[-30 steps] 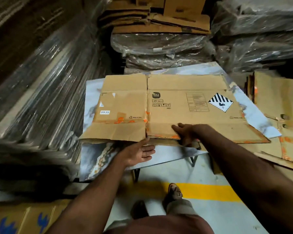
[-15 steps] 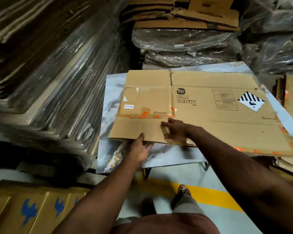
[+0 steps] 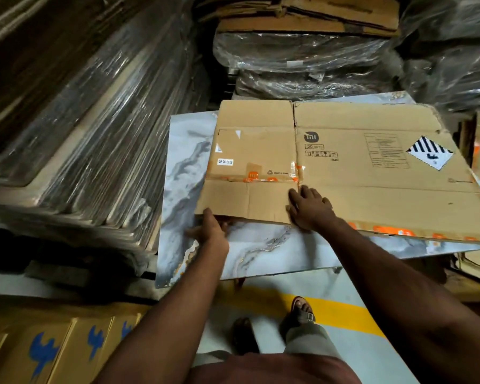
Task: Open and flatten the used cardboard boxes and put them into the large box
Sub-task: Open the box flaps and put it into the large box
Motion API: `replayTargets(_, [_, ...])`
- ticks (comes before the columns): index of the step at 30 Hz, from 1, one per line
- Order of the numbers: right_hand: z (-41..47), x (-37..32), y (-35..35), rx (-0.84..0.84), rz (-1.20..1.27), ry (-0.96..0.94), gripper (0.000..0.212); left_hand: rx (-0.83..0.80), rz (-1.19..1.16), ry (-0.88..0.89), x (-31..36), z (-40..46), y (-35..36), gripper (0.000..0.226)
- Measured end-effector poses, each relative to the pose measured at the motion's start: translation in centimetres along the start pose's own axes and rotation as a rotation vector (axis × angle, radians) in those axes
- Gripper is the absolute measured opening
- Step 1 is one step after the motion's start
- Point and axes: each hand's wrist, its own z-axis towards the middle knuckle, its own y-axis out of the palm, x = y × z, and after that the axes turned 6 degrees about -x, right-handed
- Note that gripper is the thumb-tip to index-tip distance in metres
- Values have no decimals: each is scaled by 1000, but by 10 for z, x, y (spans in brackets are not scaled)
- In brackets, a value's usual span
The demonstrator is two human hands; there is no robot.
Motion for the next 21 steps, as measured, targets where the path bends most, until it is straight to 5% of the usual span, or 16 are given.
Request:
replayTargets(8, [18, 7, -2, -80, 18, -7, 49, -352, 151, -152, 45, 16, 6, 25])
replayTargets(12, [20, 10, -4, -136, -23, -36, 53, -357, 193, -113, 46, 21, 1, 30])
replayTargets(17, [26, 23, -14, -251, -126, -66, 63, -165, 185, 55, 6, -1, -12, 35])
replayTargets(21, [48, 47, -32, -368, -85, -1, 73, -247, 557, 18, -33, -26, -31, 31])
